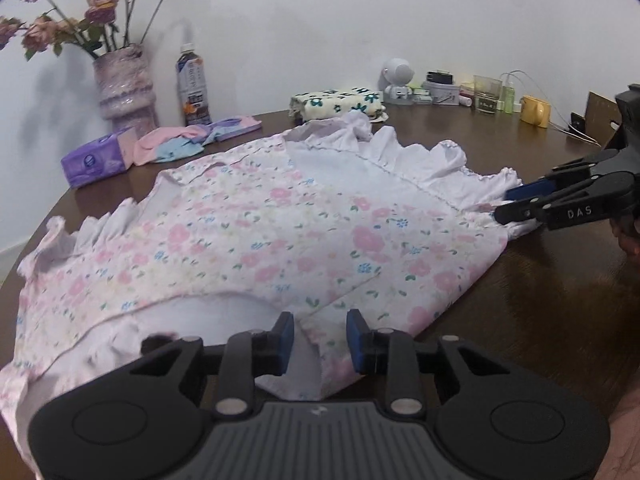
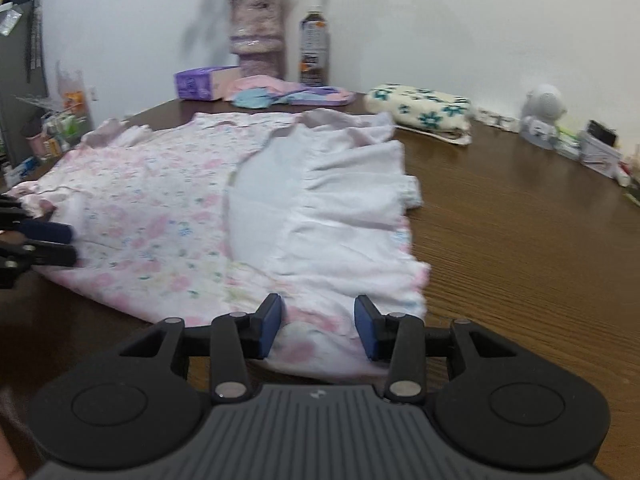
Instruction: Fold clothes
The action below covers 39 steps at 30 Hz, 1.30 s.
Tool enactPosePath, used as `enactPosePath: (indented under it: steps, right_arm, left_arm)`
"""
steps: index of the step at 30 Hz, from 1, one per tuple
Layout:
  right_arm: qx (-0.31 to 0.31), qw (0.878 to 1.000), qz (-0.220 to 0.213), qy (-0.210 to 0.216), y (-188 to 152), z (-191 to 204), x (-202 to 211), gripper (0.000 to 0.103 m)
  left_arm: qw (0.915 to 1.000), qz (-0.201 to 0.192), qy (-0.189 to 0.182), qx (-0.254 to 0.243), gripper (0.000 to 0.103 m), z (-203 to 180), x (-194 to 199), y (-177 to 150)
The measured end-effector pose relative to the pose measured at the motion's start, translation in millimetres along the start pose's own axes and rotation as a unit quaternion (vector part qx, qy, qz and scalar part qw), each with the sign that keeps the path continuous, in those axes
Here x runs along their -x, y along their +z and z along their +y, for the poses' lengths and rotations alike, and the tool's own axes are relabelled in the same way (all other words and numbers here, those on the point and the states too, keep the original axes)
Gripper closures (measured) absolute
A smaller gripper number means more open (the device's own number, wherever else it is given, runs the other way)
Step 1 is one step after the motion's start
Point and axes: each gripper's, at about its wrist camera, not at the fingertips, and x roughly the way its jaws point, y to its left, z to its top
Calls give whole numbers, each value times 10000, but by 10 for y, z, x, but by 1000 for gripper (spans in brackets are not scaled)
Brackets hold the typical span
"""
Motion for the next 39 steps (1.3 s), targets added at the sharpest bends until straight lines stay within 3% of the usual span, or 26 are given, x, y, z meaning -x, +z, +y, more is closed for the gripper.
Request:
enactPosePath:
  steps: [2, 4, 8, 10, 13, 17, 21, 24, 29, 32, 36, 39]
  right_arm:
    - [-36, 9998, -37, -168, -18, -40, 34, 64]
    - [-7, 9997, -258, -57, 8, 15, 151, 64]
    - [38, 9950, -570, 823, 83, 244, 304, 66]
    - [158, 9927, -427, 1113, 90, 381, 237, 72]
    - [277, 9946, -157, 986, 7, 437, 91, 76]
    - [-25, 9971, -124, 744, -106, 189, 82, 80]
    - [-263, 9991, -129, 316, -145, -69, 87, 80]
    - [-413, 9989, -119, 174, -151, -244, 73, 89]
    - [-251, 9997, -59, -26, -118, -229, 32, 89]
    - [-356, 9992, -155, 100, -42, -198, 132, 86]
    - [-255, 9974, -369, 570, 74, -57, 264, 76]
    - [-60, 9964, -334, 775, 122, 88, 199, 72]
  left_arm:
    - [10000, 17, 74, 29, 75, 20, 20, -7]
    - [9999, -160, 66, 3, 78, -4, 82, 31]
    - [9987, -514, 49, -50, 78, -52, 204, 108]
    - [9986, -492, -55, -175, 79, -169, 127, 153]
    - [9996, -128, -132, -214, 86, -252, -42, 112]
    - [9998, -119, -125, 102, 84, -156, -72, 56]
    - [9999, -109, -57, 112, 84, -138, -64, 33]
    - [9998, -112, -32, 145, 84, -112, -46, 17]
    - [9998, -103, 9, 156, 84, -74, -14, 0]
    - [9998, -68, 17, 202, 83, -43, 20, -7]
    - [9971, -371, 32, 663, 83, 199, 245, 23]
    - [9924, -492, 623, 936, 81, 462, 396, 36]
